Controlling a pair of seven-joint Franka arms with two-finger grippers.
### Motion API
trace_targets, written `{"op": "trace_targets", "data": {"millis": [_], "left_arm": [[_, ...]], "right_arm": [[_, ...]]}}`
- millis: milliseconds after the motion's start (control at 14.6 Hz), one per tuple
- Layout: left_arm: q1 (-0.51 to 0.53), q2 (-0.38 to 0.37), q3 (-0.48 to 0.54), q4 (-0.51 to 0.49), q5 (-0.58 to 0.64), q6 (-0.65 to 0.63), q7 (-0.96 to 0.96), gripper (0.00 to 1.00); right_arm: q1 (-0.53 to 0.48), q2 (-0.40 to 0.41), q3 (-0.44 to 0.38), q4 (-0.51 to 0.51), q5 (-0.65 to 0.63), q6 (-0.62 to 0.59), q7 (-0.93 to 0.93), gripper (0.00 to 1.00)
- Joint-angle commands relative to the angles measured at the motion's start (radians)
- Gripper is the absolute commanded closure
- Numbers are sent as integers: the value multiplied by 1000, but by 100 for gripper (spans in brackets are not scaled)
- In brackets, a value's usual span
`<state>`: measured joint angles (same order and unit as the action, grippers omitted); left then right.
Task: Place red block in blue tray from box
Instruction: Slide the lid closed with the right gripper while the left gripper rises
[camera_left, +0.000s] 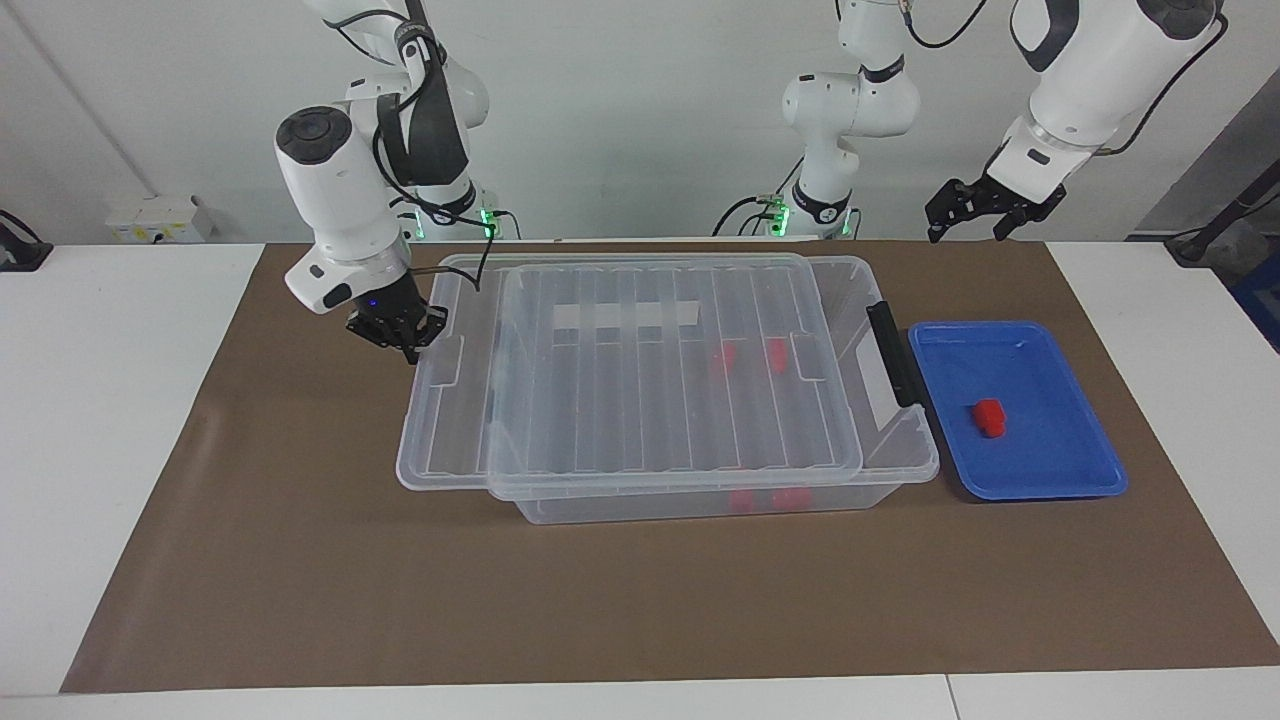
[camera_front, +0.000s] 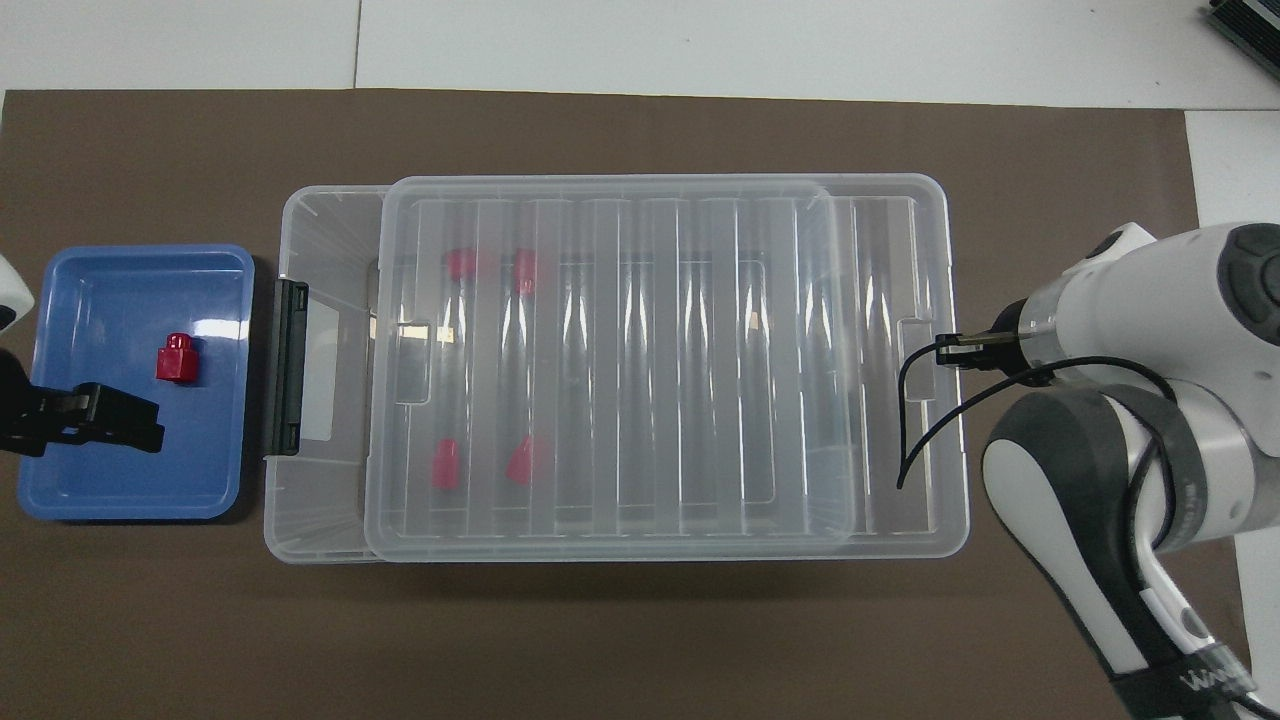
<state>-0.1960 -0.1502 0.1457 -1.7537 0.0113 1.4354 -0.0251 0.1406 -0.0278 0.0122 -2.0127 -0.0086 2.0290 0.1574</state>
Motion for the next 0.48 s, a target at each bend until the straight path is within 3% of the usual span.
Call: {"op": "trace_targets", "data": {"millis": [0, 206, 412], "left_arm": [[-17, -49, 11, -62, 21, 78, 7, 0], [-14, -14, 9, -81, 21, 128, 13, 0], [-20, 87, -5, 6, 19, 105, 16, 0]], "right_arm": [[26, -24, 2, -20, 10, -13, 21, 100], [46, -24, 3, -20, 61, -12, 21, 100], [50, -26, 8, -20, 61, -12, 17, 100]]}}
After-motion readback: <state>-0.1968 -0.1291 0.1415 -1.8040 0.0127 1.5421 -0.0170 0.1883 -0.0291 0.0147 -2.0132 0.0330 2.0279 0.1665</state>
